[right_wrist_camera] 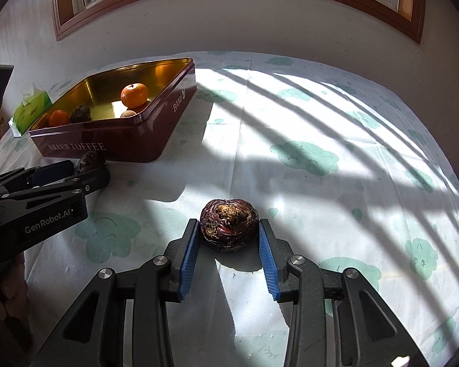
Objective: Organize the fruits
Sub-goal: 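Grasp a dark round fruit with the left tool while the right tool grasps another, then carry both dark round fruits over the TOFFEE tin with both tools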
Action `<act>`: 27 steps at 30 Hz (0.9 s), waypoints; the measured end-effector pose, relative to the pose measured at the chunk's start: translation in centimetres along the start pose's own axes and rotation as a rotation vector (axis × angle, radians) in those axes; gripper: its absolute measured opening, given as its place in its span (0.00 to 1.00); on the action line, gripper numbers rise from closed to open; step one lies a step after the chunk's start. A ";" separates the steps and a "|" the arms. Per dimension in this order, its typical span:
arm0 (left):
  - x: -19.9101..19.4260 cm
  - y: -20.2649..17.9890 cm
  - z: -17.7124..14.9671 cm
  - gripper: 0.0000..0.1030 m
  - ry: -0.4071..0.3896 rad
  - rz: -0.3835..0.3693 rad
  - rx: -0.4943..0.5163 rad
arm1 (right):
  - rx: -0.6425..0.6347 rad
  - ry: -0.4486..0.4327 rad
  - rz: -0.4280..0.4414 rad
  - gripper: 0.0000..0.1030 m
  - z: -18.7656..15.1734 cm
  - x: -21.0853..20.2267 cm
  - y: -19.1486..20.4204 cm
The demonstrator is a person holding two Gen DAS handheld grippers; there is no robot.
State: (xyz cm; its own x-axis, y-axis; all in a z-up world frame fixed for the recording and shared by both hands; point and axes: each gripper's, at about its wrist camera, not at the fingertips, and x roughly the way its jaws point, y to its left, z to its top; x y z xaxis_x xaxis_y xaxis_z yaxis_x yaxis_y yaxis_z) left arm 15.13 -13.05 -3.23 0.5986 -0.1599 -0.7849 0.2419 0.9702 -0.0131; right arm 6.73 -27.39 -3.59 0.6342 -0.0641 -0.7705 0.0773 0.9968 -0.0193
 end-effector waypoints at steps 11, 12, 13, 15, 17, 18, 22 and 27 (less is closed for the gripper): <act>-0.7 0.2 -0.5 0.36 -0.010 -0.001 0.020 | 0.000 0.000 -0.001 0.34 0.0 0.0 0.0; -0.8 0.3 -0.6 0.36 -0.010 0.000 0.021 | -0.001 0.000 -0.001 0.34 0.0 0.0 0.0; -0.9 0.4 -0.8 0.36 -0.010 0.001 0.021 | -0.001 -0.001 -0.002 0.34 0.0 0.0 0.1; -1.1 0.6 -1.0 0.36 -0.009 0.003 0.021 | -0.002 -0.001 -0.003 0.34 0.0 0.0 0.1; -1.4 0.9 -1.3 0.36 -0.009 0.005 0.019 | -0.003 -0.001 -0.005 0.34 0.0 0.1 0.1; -1.5 1.0 -1.5 0.36 -0.009 0.009 0.021 | -0.004 -0.001 -0.006 0.34 0.0 0.1 0.1; -2.0 1.3 -2.0 0.36 -0.010 0.020 0.025 | -0.006 -0.001 -0.010 0.34 0.0 0.0 0.1; -2.5 1.5 -2.6 0.36 -0.008 0.030 0.024 | -0.011 -0.001 -0.017 0.34 0.1 0.1 0.2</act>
State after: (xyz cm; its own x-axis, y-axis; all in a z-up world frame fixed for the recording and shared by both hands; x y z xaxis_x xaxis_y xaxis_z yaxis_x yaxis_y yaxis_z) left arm 11.96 -10.67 -2.89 0.6124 -0.1322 -0.7795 0.2421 0.9699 0.0257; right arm 6.87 -27.16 -3.60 0.6334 -0.0815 -0.7695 0.0802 0.9960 -0.0395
